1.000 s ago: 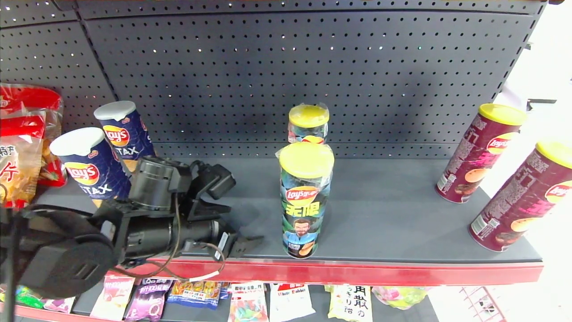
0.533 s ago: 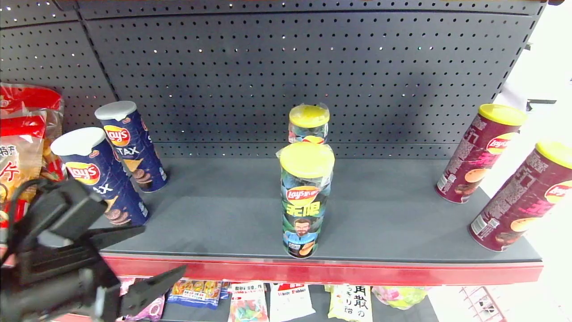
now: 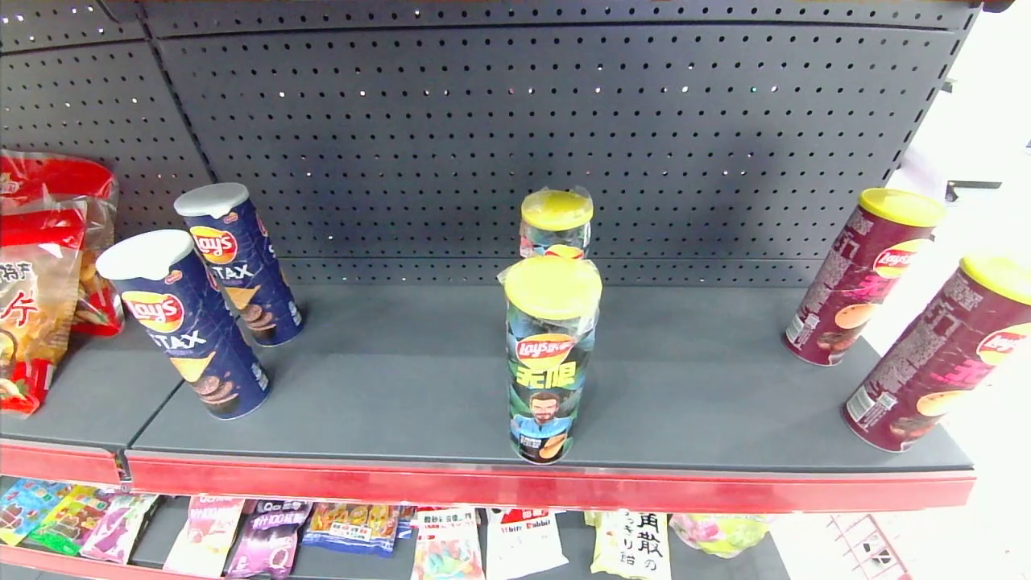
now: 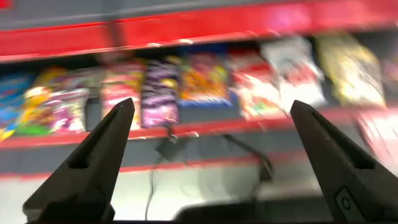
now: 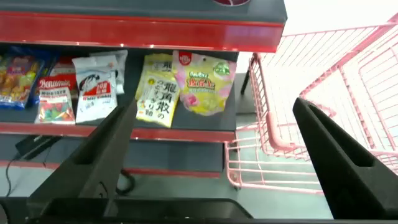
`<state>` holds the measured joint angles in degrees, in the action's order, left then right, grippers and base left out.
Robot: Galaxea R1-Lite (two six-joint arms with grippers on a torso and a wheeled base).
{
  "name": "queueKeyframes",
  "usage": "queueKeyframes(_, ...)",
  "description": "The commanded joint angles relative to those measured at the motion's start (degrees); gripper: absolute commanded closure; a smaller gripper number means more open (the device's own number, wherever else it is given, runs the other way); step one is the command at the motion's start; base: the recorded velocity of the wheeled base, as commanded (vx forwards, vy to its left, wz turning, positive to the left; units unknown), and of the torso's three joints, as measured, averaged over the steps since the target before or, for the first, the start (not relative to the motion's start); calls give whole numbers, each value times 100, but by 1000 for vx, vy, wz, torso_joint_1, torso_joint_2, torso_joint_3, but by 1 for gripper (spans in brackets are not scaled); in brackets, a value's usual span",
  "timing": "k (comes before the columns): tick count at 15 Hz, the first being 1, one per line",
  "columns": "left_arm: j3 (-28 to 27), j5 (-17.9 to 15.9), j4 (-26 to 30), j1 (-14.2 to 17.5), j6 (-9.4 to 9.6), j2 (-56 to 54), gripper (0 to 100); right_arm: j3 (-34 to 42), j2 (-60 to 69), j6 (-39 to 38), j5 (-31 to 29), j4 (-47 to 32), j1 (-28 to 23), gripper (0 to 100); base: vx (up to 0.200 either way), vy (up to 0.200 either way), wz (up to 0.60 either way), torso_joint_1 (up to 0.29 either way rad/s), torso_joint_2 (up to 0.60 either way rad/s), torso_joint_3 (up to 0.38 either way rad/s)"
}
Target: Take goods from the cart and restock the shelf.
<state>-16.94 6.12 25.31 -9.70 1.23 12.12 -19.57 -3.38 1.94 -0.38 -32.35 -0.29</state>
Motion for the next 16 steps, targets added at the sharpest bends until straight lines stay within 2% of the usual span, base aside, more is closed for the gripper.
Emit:
queueKeyframes(1, 649, 188, -606, 188, -185, -693, 0, 120, 338, -9, -6, 10, 29, 0, 0, 0, 0, 0, 0, 0)
queueKeyframes(2, 833, 144, -993, 179, -193, -693, 0, 181, 338, 0, 29, 177, 38, 0, 0, 0, 0, 0, 0, 0)
queueKeyframes(3, 947, -129, -1230, 188, -185, -693, 0, 348, 338, 8, 73, 493, 38, 0, 0, 0, 0, 0, 0, 0)
queueKeyframes(4, 1000, -436, -1318, 179, -176, -693, 0, 515, 338, 43, 117, 757, 29, 0, 0, 0, 0, 0, 0, 0)
queueKeyframes(5, 1123, -928, -1582, 188, -167, -693, 0, 911, 338, 35, 91, 1381, 38, 0, 0, 0, 0, 0, 0, 0)
queueKeyframes(7, 1492, -1174, -2390, 188, -149, -693, 0, 1368, 338, -185, 108, 2286, 29, 0, 0, 0, 0, 0, 0, 0)
queueKeyframes(9, 1545, -805, -2504, 188, 9, -693, 0, 1658, 338, -167, 249, 2814, 38, 0, 0, 0, 0, 0, 0, 0)
queueKeyframes(10, 1607, -137, -2548, 188, -26, -693, 0, 1886, 338, -167, 389, 3394, 38, 0, 0, 0, 0, 0, 0, 0)
queueKeyframes(11, 1598, -67, -2548, 188, -88, -693, 0, 1957, 338, -132, 196, 3235, 29, 0, 0, 0, 0, 0, 0, 0)
queueKeyframes(13, 1598, -6, -2531, 223, -114, -676, 0, 1957, 338, -132, -41, 3227, 38, 0, 0, 0, 0, 0, 0, 0)
queueKeyframes(14, 1589, -32, -2531, 223, -202, -684, 0, 1957, 338, -132, -41, 3227, 38, 0, 0, 0, 0, 0, 0, 0)
queueKeyframes(15, 1686, -313, -2540, 223, -404, -684, 0, 1957, 338, -150, -33, 3227, 38, 0, 0, 0, 0, 0, 0, 0)
queueKeyframes(16, 1686, -594, -2540, 223, -334, -684, 0, 1957, 338, -150, -41, 3227, 38, 0, 0, 0, 0, 0, 0, 0)
